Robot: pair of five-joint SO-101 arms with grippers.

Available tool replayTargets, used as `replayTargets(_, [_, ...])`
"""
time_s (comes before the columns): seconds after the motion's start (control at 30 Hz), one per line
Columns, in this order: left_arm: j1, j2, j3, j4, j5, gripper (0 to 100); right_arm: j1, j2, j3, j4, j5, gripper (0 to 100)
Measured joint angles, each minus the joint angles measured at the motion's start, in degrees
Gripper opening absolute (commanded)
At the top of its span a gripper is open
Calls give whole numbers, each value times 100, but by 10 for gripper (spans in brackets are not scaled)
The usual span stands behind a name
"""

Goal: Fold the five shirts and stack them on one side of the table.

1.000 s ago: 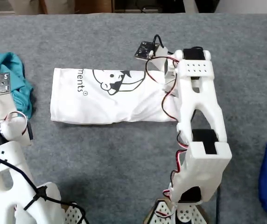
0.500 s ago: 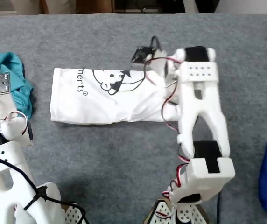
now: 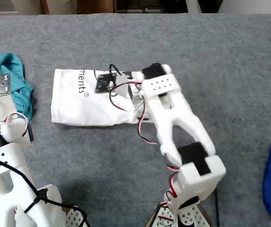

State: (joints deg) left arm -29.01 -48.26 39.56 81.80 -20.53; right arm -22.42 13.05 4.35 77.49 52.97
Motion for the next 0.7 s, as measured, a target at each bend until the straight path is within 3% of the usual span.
replayTargets(0.3, [-18,0,0,220,0,20,132,2321,-2409,97,0,5])
replayTargets(0.7, [-18,0,0,220,0,20,193,4668,-6725,1846,-18,5])
